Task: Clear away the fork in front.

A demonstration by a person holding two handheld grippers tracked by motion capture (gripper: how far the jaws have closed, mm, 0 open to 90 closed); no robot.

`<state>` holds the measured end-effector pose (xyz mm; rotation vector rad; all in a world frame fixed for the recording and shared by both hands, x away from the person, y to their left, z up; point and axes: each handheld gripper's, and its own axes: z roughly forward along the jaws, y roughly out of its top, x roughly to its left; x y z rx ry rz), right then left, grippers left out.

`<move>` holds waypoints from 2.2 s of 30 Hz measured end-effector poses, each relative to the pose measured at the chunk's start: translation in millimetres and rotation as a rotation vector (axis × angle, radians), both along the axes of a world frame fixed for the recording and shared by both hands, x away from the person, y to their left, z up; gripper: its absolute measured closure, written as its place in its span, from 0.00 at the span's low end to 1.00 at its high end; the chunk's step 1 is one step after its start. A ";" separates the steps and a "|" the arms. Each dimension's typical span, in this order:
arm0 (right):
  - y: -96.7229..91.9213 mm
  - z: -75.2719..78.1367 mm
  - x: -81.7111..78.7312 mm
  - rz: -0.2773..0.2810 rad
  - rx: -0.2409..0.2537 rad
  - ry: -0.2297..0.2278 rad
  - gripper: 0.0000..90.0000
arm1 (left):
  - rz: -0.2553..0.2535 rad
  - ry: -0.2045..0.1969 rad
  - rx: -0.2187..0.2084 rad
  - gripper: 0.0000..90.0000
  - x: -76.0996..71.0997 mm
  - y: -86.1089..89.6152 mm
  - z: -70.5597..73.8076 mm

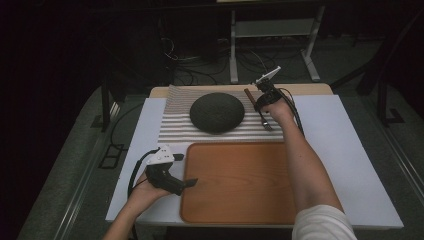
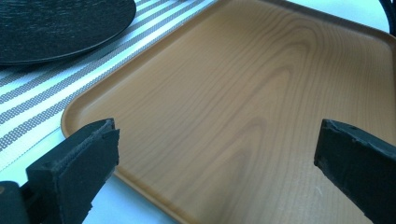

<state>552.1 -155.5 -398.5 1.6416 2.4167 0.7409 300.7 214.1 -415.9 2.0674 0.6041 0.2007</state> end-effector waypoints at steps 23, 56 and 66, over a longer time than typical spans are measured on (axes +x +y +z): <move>-32.7 30.5 -99.4 0.159 0.179 -0.161 0.86 | 0.017 0.000 -0.004 0.00 0.4 0.7 0.2; -46.2 13.1 -222.1 0.370 0.338 -0.298 0.86 | 0.068 0.029 -0.036 0.00 4.7 -12.1 12.7; -46.4 9.7 -232.2 0.374 0.369 -0.314 0.86 | 0.036 0.004 -0.061 0.00 27.9 -39.9 38.1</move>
